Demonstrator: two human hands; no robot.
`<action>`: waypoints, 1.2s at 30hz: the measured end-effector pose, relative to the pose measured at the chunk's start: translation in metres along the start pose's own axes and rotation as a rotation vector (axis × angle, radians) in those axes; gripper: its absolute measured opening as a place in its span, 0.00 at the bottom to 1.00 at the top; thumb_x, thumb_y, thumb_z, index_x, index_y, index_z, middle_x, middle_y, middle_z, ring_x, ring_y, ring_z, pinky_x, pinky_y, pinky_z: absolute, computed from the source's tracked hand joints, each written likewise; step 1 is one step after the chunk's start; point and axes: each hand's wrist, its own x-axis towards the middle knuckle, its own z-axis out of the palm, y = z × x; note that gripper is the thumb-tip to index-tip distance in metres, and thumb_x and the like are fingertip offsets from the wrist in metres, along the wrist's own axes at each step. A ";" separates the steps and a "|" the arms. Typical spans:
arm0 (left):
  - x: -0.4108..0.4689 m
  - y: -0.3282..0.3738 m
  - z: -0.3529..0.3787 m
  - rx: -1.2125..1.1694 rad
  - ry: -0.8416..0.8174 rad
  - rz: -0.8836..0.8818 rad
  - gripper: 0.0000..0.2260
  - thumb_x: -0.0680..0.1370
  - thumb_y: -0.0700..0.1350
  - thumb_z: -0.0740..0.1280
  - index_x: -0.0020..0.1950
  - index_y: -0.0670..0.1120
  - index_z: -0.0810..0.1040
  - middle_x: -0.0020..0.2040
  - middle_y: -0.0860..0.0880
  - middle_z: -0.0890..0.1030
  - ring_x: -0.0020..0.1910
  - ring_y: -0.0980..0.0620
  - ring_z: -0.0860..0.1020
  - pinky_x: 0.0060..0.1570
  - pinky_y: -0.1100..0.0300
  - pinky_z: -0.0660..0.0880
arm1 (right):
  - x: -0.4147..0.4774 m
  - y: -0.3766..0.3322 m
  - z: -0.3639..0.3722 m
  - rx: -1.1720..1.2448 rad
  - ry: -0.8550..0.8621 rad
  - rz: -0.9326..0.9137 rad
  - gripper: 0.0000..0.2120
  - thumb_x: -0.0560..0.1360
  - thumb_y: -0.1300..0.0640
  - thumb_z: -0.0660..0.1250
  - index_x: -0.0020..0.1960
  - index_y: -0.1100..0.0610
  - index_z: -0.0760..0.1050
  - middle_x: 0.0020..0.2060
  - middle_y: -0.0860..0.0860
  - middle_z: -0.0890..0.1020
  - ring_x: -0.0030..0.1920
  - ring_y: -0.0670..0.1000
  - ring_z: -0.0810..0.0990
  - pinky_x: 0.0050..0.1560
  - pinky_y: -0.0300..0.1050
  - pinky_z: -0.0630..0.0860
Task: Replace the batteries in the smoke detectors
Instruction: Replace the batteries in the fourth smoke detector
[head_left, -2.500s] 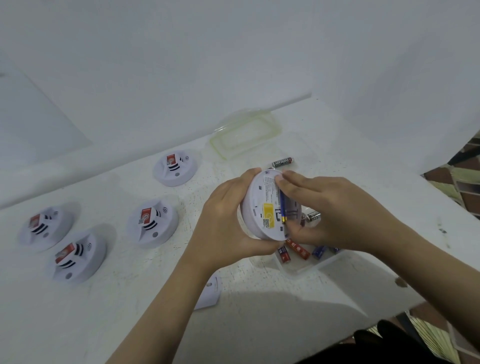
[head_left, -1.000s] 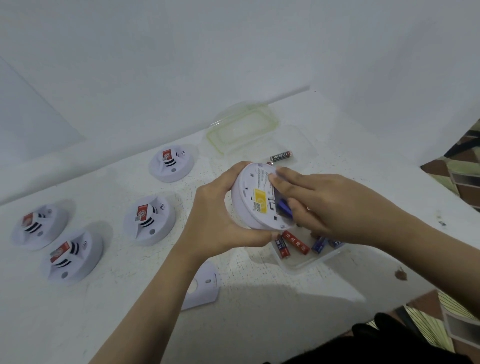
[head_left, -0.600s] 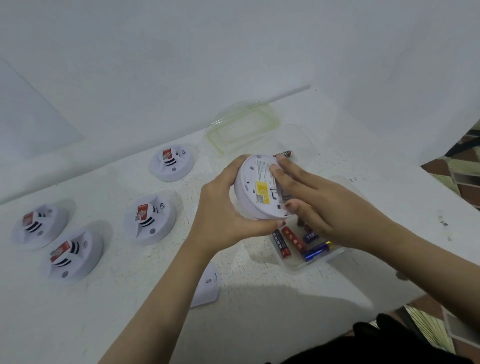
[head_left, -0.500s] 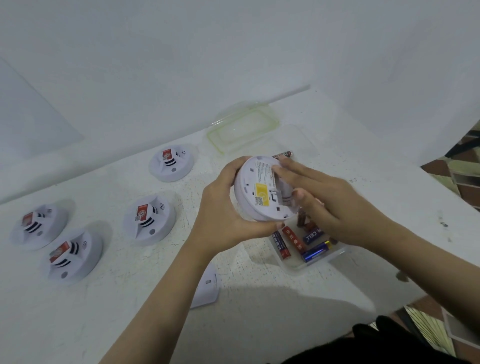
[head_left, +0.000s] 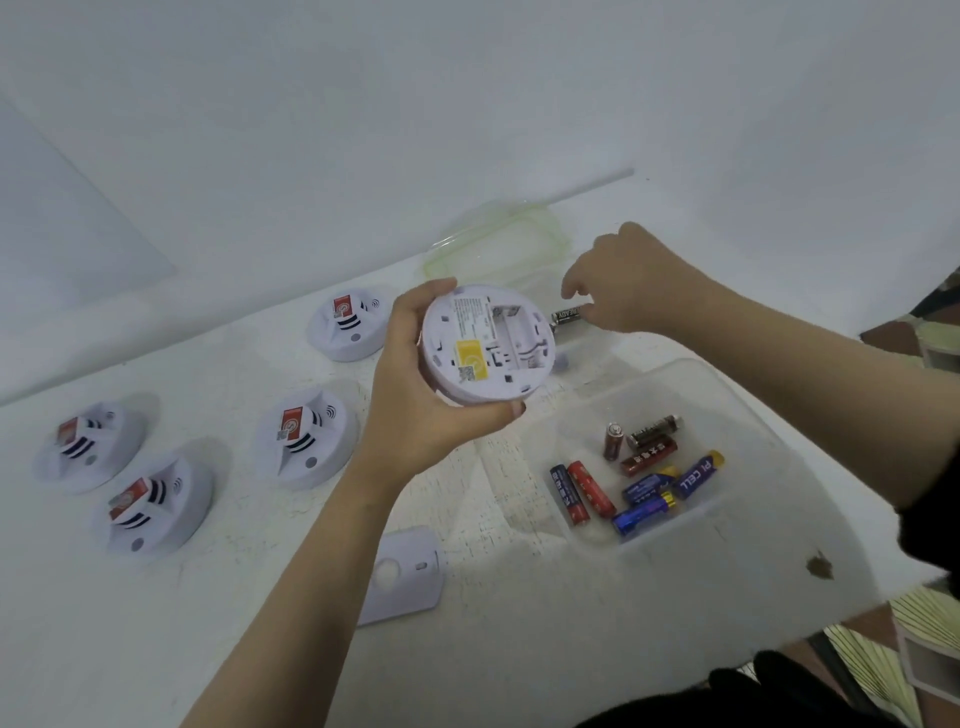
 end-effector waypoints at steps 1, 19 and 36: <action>0.001 -0.001 -0.001 0.008 0.012 -0.011 0.41 0.57 0.45 0.78 0.67 0.46 0.64 0.60 0.56 0.74 0.60 0.59 0.75 0.54 0.65 0.75 | 0.007 -0.002 0.001 -0.030 -0.030 0.001 0.12 0.74 0.57 0.64 0.57 0.53 0.78 0.51 0.49 0.82 0.55 0.53 0.77 0.55 0.46 0.66; 0.000 -0.005 -0.005 0.213 0.085 -0.063 0.44 0.56 0.45 0.80 0.68 0.47 0.63 0.59 0.59 0.73 0.57 0.64 0.75 0.49 0.71 0.74 | -0.034 -0.014 -0.035 1.319 0.204 -0.037 0.05 0.72 0.60 0.70 0.48 0.54 0.80 0.35 0.51 0.79 0.37 0.50 0.73 0.39 0.38 0.70; -0.004 0.010 -0.001 0.326 0.109 0.129 0.40 0.55 0.42 0.79 0.62 0.48 0.62 0.54 0.68 0.73 0.54 0.70 0.74 0.49 0.77 0.69 | -0.048 -0.054 -0.029 1.081 0.428 -0.201 0.06 0.74 0.58 0.66 0.50 0.55 0.74 0.45 0.50 0.82 0.43 0.46 0.83 0.44 0.46 0.80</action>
